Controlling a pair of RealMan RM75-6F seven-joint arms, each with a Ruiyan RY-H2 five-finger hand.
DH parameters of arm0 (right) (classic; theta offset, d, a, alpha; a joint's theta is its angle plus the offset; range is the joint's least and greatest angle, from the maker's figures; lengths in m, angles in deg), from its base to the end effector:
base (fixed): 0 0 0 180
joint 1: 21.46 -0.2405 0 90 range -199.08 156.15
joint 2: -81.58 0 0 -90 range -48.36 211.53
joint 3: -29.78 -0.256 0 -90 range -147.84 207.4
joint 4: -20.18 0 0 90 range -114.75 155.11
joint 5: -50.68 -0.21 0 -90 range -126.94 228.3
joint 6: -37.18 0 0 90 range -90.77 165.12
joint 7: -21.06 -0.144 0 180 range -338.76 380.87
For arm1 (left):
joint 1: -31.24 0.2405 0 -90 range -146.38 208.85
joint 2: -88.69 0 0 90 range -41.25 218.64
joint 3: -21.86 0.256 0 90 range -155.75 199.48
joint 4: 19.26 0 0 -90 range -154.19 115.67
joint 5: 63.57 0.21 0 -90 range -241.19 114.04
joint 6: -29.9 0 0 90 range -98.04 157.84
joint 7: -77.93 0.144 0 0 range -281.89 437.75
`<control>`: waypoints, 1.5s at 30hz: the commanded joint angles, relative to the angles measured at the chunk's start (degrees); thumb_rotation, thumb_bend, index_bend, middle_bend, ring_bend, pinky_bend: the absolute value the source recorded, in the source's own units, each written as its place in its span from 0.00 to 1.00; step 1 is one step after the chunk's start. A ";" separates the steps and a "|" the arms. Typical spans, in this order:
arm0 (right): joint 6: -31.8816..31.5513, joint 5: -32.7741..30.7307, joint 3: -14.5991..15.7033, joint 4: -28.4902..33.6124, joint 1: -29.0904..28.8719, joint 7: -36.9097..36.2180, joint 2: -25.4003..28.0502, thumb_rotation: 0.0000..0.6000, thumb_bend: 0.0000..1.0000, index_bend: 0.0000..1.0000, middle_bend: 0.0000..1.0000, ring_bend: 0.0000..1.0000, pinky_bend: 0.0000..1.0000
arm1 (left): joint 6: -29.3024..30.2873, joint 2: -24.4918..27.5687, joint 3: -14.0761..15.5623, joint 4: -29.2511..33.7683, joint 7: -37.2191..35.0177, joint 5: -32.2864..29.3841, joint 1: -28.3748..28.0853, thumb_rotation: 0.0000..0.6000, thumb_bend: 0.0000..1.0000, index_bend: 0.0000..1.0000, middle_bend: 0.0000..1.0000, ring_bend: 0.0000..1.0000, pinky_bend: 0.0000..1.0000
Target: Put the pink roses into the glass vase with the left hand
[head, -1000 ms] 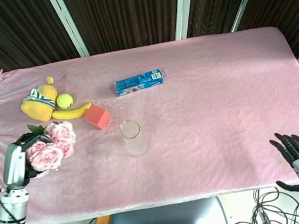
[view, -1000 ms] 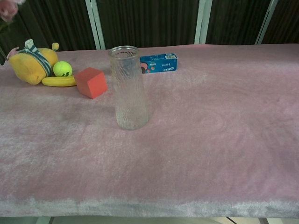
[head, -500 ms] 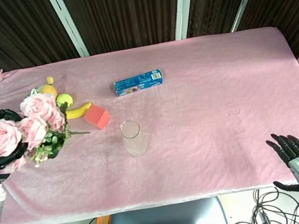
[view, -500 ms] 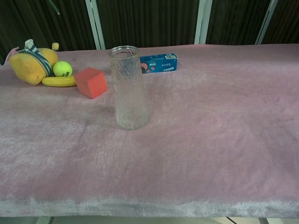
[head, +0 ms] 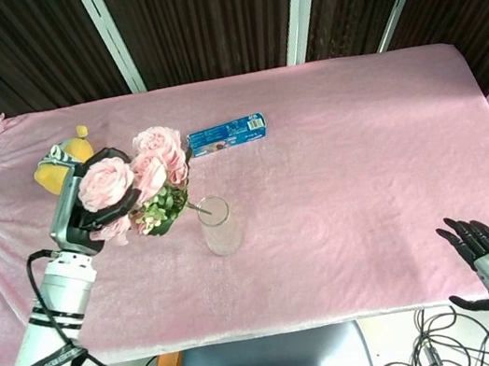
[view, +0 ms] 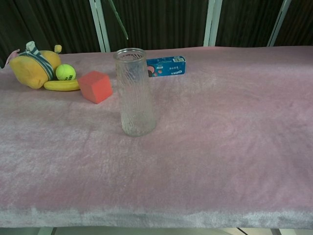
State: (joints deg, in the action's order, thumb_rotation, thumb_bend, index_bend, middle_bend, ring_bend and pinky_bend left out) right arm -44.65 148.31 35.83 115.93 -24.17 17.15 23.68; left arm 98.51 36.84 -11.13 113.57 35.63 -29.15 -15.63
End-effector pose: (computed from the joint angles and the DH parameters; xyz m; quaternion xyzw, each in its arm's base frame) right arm -0.3036 -0.1310 0.1501 0.6737 -0.4271 0.3467 0.4934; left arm -0.0099 0.3168 0.1944 -0.2844 -0.6852 -0.6685 0.0529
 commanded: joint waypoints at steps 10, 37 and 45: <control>-0.73 0.19 -0.02 -0.29 -0.08 -1.80 0.72 1.00 0.21 0.00 0.00 0.00 0.00 | 0.36 -10.14 -0.92 -7.46 7.40 -5.96 -2.91 1.00 0.47 0.85 0.77 0.60 0.42; -1.94 0.87 0.27 -0.32 0.40 -1.66 0.70 1.00 0.21 0.00 0.00 0.00 0.00 | -7.01 -22.94 3.77 -19.57 11.78 2.10 0.57 1.00 0.48 0.82 0.75 0.57 0.50; -2.22 0.78 0.18 -0.42 0.50 -1.88 0.75 1.00 0.21 0.00 0.00 0.00 0.00 | -7.74 -26.12 4.85 -22.79 13.68 7.34 1.02 1.00 0.46 0.42 0.45 0.36 0.34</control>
State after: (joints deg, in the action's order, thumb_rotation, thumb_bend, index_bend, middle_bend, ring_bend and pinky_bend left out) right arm -46.87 149.08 36.01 115.51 -23.67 15.26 24.43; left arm 90.64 11.39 -6.35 91.28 48.95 -22.31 -14.73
